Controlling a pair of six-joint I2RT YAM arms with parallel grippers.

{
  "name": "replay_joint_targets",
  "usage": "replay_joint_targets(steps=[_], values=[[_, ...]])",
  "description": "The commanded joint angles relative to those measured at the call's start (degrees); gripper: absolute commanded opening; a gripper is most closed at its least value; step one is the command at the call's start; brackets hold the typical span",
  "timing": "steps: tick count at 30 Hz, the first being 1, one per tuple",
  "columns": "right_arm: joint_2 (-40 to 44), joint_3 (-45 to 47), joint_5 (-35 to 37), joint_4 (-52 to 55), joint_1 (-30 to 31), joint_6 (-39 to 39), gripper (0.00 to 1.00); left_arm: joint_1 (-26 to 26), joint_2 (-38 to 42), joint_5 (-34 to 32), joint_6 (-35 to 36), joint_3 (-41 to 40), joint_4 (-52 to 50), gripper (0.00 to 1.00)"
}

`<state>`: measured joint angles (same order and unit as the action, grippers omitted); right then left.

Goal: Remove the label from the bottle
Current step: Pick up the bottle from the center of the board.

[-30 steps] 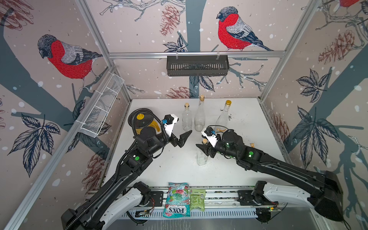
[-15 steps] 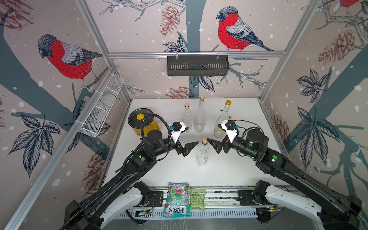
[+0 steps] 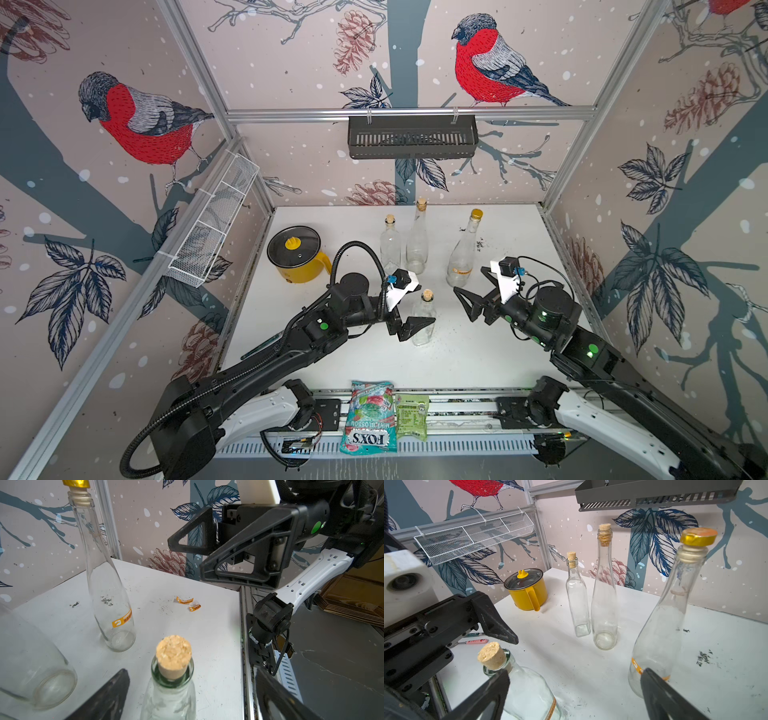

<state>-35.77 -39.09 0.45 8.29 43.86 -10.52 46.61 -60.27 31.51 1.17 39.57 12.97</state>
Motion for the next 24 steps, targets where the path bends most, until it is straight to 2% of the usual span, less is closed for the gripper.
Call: replay_joint_targets(steps=[1,9,15,24], values=[[0.8,1.1,-0.3,-1.9,0.0,-0.6,1.0,0.0,-2.0,2.5,2.1,1.4,4.1,0.89],[1.5,2.9,0.2,-3.0,0.0,-0.2,1.0,0.1,-6.1,4.6,4.9,4.0,3.9,0.8],[1.6,3.0,1.0,-3.0,-0.1,0.5,1.0,0.1,-8.9,5.6,7.0,6.4,1.2,0.66],[1.9,3.2,1.2,-2.4,-0.2,0.3,0.99,0.1,-11.4,3.8,9.2,10.0,-4.0,0.4]])
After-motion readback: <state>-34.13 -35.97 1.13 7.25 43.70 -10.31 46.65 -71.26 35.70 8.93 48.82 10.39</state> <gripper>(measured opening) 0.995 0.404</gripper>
